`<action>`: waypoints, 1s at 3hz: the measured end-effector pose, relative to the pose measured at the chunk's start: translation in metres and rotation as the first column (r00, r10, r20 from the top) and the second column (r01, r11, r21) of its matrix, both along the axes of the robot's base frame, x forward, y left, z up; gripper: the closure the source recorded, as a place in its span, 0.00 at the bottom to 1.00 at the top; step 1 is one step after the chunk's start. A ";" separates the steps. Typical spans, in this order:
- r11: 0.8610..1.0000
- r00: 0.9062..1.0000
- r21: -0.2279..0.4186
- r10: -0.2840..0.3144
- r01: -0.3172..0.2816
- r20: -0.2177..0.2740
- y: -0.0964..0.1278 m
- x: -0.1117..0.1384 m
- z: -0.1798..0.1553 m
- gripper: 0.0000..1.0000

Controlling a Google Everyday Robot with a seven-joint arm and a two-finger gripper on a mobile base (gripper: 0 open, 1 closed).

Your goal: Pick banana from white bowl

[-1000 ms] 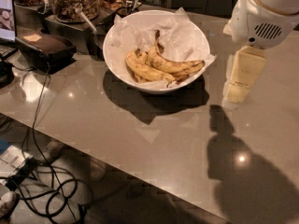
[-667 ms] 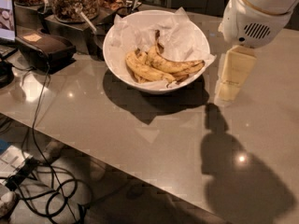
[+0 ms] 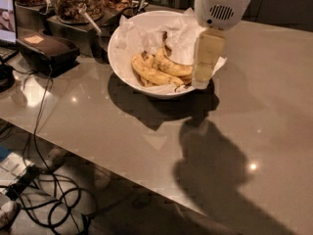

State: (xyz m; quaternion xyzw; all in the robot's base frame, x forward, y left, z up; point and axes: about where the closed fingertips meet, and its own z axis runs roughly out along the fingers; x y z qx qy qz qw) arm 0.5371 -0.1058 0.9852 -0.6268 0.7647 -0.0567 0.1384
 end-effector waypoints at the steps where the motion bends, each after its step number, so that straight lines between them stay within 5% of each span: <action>1: 0.997 0.999 0.075 -0.027 0.029 -0.017 -0.001 0.014 -0.007 0.00; 3: 0.986 0.996 0.155 -0.058 0.069 -0.072 0.009 0.048 -0.013 0.00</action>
Offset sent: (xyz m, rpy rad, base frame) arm 0.0477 0.0041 -0.0090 0.1763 0.0910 -0.0716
